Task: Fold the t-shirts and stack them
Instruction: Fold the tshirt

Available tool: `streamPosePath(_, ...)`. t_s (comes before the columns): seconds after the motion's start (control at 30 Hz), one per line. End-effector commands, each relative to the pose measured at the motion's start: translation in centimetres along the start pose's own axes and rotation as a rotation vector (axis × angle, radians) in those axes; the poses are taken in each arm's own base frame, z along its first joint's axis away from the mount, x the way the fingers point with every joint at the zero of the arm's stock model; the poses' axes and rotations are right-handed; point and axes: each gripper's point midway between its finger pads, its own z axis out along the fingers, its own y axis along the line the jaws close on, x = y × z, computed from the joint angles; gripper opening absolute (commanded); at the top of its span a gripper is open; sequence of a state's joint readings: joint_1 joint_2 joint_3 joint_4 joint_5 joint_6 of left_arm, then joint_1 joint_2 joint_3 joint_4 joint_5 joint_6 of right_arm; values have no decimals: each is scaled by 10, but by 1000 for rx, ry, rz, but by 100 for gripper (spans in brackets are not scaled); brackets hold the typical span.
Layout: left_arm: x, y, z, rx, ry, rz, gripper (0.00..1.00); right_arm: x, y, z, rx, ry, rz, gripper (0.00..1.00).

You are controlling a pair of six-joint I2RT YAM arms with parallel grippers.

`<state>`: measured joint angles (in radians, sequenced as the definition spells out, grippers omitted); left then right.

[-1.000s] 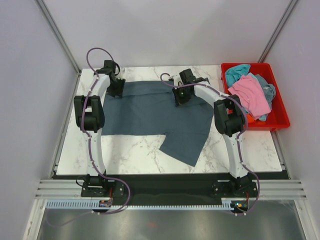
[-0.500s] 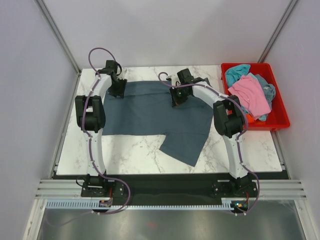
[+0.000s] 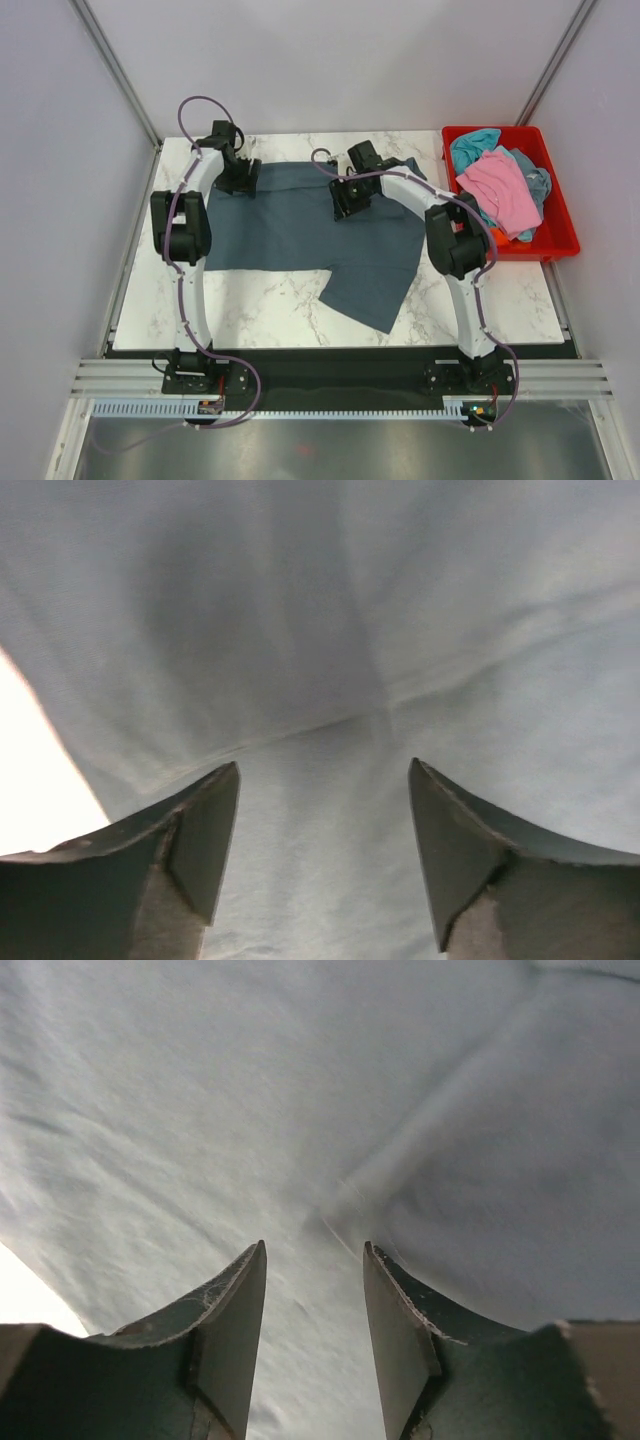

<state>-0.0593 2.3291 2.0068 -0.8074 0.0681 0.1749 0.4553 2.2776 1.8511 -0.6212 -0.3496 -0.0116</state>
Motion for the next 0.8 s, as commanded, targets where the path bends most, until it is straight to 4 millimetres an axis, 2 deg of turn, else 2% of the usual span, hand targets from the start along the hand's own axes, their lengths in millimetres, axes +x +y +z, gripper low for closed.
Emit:
streamPosePath(0.0,-35,-26,-56,125,-129,19,80,-41,-2,-60,81,-140,-42,53)
streamPosePath(0.03,-39,-39,-66,197,-157,32,81,-55,1,-86,100,-198,-72,53)
streamPosePath(0.07,-45,-47,-90,224,-198,52,81,-51,-1,-93,117,-214,-95,53)
streamPosePath(0.1,-45,-53,-99,243,-212,78,81,-60,5,-123,138,-272,-170,54)
streamPosePath(0.13,-45,-64,-109,278,-232,109,81,-59,6,-135,149,-292,-204,54)
streamPosePath(0.17,-39,-71,-123,291,-244,138,81,-41,6,-132,147,-274,-232,54)
streamPosePath(0.2,-35,-72,-130,282,-252,183,81,-40,16,-153,135,-309,-320,54)
streamPosePath(0.23,-30,-78,-134,287,-255,212,80,-12,14,-144,115,-256,-335,54)
streamPosePath(0.27,-19,-80,-140,290,-252,238,81,0,18,-144,99,-242,-364,54)
streamPosePath(0.3,-12,-79,-140,280,-243,241,82,8,24,-155,88,-254,-411,54)
streamPosePath(0.33,-5,-80,-141,284,-235,252,84,36,25,-145,60,-203,-419,54)
streamPosePath(0.37,10,-81,-137,291,-204,260,90,48,27,-144,41,-187,-430,53)
streamPosePath(0.4,11,-80,-145,273,-226,276,94,53,35,-153,24,-204,-451,53)
streamPosePath(0.43,25,-81,-141,279,-202,274,98,76,34,-146,6,-167,-461,53)
streamPosePath(0.5,34,-83,-143,281,-192,272,98,88,43,-153,-9,-173,-497,53)
streamPosePath(0.53,41,-84,-145,279,-188,264,98,107,46,-149,-34,-147,-512,53)
streamPosePath(0.6,49,-84,-147,270,-187,262,98,121,57,-158,-67,-154,-552,52)
streamPosePath(0.67,59,-84,-150,261,-193,267,97,149,69,-158,-127,-97,-595,51)
streamPosePath(0.77,71,-88,-155,272,-196,269,98,179,89,-168,-186,-43,-648,50)
